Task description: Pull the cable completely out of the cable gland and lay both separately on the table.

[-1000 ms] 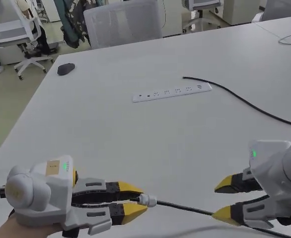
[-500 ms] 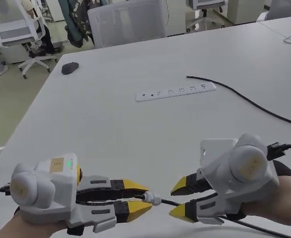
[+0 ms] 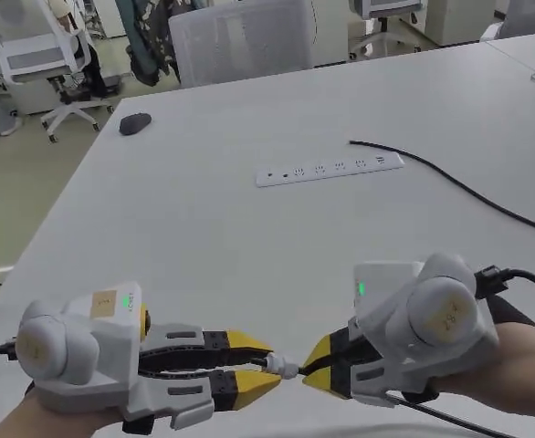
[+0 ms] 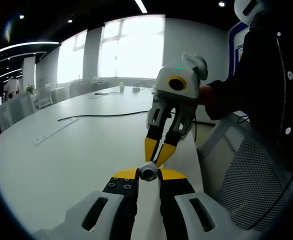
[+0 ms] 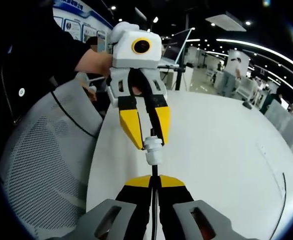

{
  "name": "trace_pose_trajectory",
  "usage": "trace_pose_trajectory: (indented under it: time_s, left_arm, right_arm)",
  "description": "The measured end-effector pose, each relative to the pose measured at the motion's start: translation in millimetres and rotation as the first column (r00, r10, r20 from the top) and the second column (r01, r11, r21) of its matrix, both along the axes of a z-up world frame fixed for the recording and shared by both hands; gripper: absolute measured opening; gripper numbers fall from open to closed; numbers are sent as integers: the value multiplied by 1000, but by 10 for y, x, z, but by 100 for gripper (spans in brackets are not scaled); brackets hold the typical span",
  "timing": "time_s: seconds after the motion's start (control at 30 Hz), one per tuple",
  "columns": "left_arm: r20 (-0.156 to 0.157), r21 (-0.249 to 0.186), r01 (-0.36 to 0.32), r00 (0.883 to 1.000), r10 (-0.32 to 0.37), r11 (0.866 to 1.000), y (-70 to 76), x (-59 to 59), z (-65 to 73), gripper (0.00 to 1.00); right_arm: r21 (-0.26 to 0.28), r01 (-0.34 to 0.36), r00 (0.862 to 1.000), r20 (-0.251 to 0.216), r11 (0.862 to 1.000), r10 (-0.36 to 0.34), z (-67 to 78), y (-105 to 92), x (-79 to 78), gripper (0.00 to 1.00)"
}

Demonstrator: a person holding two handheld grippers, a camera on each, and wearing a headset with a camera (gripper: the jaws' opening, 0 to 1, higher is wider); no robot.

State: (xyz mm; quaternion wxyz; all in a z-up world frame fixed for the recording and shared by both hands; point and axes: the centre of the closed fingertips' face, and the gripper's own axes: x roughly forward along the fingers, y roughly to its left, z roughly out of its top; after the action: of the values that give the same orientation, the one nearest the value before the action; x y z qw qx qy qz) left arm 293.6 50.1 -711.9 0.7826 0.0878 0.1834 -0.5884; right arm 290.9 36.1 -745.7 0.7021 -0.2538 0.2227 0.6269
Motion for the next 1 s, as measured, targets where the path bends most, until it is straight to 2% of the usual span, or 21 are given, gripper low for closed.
trace_pose_trajectory:
  time_s: [0.07, 0.27, 0.33, 0.4, 0.63, 0.83, 0.97, 1.0]
  left_arm:
    - [0, 2, -9, 1000, 9, 1000, 52, 1, 4, 15]
    - [13, 6, -50, 999, 50, 999, 282, -12, 48, 15]
    - [13, 0, -63, 998, 63, 998, 349, -32, 60, 15]
    - [16, -4, -76, 997, 76, 997, 391, -50, 65, 15]
    - [17, -13, -155, 988, 155, 988, 662, -106, 56, 15]
    - [21, -23, -243, 970, 243, 970, 969, -158, 34, 15]
    - [7, -35, -304, 952, 305, 952, 1173, -244, -32, 15]
    - [9, -34, -326, 945, 327, 945, 1238, -266, -62, 15]
  right_arm:
    - [-13, -14, 1000, 19, 1000, 14, -2, 4, 5, 0]
    - [-41, -37, 999, 26, 999, 38, 8, 36, -3, 0]
    - [-29, -45, 999, 5, 999, 45, 46, 83, -21, 0]
    - [-28, -54, 998, 12, 998, 54, 69, 127, -22, 0]
    - [-97, -108, 993, 29, 989, 112, -3, 213, -49, 0]
    - [-111, -133, 990, 22, 985, 136, -1, 319, -43, 0]
    - [-103, -127, 991, 21, 987, 130, 21, 462, -1, 0]
    - [-99, -126, 992, 18, 987, 128, 21, 518, 12, 0]
